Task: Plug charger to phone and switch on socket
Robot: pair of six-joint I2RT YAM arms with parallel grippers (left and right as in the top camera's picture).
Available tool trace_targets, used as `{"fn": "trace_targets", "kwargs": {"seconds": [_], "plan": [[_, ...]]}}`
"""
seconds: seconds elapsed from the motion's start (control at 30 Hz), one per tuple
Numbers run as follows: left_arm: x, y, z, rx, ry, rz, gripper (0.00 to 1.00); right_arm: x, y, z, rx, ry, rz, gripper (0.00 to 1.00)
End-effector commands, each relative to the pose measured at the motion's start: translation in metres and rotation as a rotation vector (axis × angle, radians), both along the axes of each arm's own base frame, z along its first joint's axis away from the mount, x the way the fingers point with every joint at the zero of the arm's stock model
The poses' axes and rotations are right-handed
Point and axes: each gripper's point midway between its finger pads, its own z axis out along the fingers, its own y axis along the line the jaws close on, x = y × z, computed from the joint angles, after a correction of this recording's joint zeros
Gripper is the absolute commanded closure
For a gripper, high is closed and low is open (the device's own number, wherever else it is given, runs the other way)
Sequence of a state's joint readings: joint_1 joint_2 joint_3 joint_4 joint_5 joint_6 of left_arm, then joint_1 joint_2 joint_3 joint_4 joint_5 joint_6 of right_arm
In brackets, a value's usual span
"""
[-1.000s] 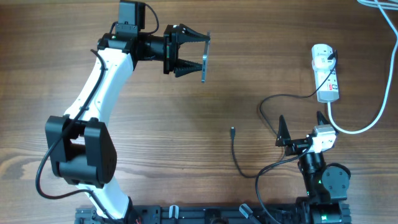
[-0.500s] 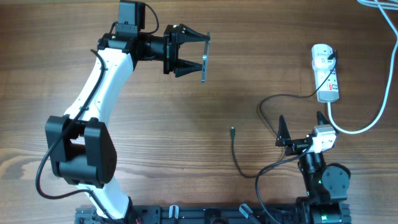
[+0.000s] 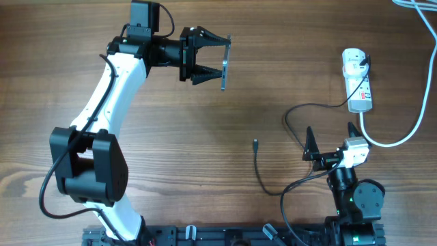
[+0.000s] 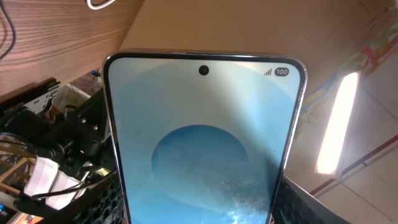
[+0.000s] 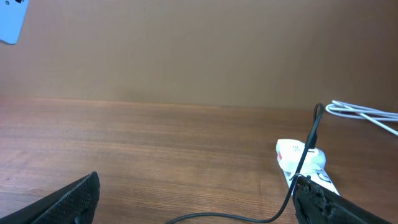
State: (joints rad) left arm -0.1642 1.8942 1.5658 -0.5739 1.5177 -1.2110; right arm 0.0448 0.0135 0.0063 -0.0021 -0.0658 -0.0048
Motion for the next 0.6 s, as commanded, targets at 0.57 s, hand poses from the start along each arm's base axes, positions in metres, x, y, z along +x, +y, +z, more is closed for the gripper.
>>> {"fn": "trace_targets", "kwargs": {"seconds": [0.57], "plan": [[-0.009,0.003,0.022,-0.043,-0.032,-0.025,0.32,-0.024,0.044,0.079,0.806,-0.093,0.382,0.01]]}}
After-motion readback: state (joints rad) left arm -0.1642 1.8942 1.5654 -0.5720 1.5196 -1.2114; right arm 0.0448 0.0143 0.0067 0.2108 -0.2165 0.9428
